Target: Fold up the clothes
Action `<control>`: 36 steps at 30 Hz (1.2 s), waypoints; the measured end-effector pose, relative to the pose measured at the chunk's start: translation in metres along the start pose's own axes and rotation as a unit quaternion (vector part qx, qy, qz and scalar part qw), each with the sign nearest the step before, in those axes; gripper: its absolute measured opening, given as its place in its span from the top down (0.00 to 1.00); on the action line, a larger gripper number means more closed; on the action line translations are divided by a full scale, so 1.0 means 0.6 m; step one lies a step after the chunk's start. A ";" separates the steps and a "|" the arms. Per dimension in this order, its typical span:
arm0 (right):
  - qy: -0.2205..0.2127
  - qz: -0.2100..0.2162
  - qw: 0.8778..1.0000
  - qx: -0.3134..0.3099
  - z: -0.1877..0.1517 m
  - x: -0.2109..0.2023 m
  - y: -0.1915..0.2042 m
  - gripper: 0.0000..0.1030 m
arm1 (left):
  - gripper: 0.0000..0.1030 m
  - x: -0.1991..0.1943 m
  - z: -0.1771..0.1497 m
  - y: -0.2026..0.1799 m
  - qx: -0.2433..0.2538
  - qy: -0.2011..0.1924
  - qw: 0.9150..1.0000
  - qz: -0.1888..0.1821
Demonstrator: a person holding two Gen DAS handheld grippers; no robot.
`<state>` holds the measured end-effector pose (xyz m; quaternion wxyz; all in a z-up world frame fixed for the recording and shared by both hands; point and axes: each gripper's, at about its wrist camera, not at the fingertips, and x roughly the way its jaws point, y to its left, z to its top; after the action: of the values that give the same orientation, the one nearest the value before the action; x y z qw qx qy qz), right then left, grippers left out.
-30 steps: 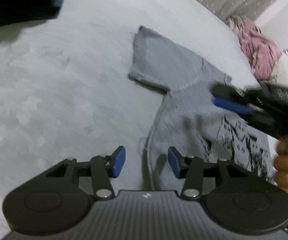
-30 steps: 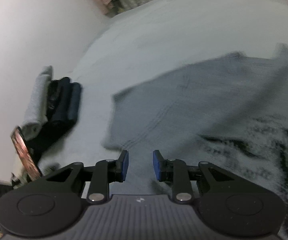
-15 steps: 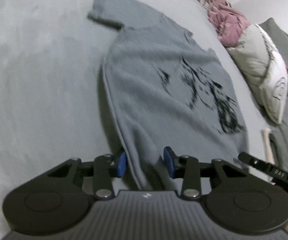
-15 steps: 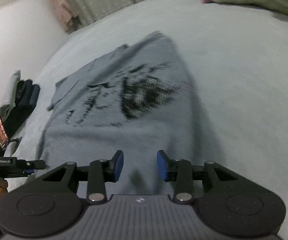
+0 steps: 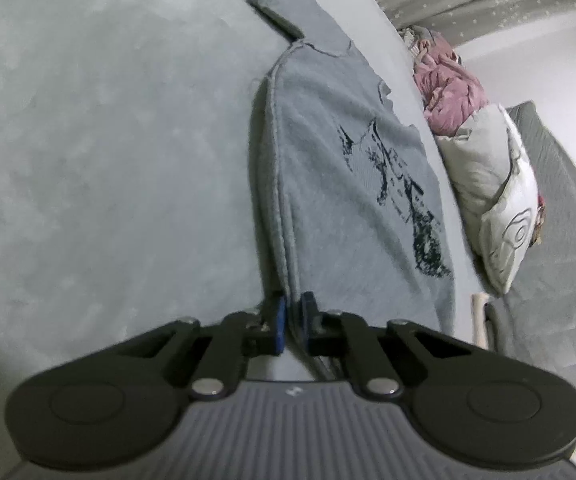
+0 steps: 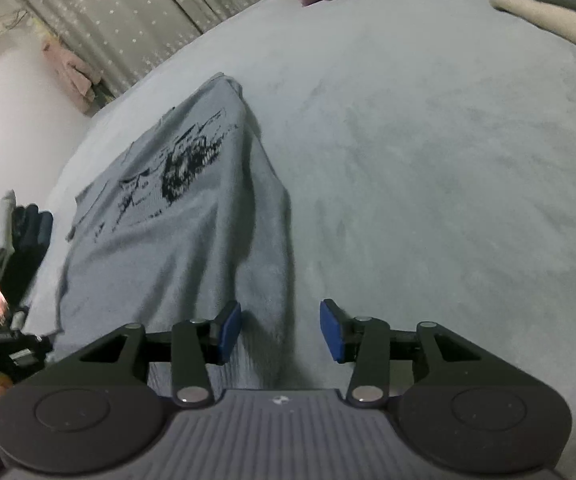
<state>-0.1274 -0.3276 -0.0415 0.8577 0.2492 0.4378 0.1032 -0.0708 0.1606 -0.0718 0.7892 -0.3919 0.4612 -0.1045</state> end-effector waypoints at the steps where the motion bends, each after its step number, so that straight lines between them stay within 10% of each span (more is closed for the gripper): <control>1: -0.002 0.001 1.000 0.000 -0.005 -0.003 -0.001 0.57 | 0.98 -0.002 -0.001 -0.008 0.003 -0.003 1.000 0.009; 17: -0.030 0.041 0.998 0.036 -0.044 -0.023 -0.023 0.56 | 0.98 -0.143 -0.043 -0.054 0.063 -0.118 0.988 0.075; 21: -0.030 0.025 0.999 0.016 -0.055 -0.030 -0.004 0.55 | 0.60 -0.120 -0.063 -0.045 0.090 -0.104 0.984 0.112; 27: -0.060 0.035 0.997 0.029 -0.099 -0.039 -0.004 0.55 | 0.50 -0.086 -0.096 -0.017 0.078 -0.095 0.989 0.087; 33: -0.068 0.028 0.997 0.009 -0.120 -0.045 0.015 0.58 | 0.63 -0.076 -0.123 -0.028 0.095 -0.094 0.989 0.061; 36: -0.065 0.012 0.998 0.001 -0.123 -0.041 0.022 0.94 | 0.97 -0.066 -0.133 -0.030 0.093 -0.085 0.990 0.056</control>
<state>-0.2008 -0.3013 -0.0540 0.8828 0.2613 0.3781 0.0968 -0.1538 0.1274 -0.0548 0.8631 -0.2975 0.4023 -0.0690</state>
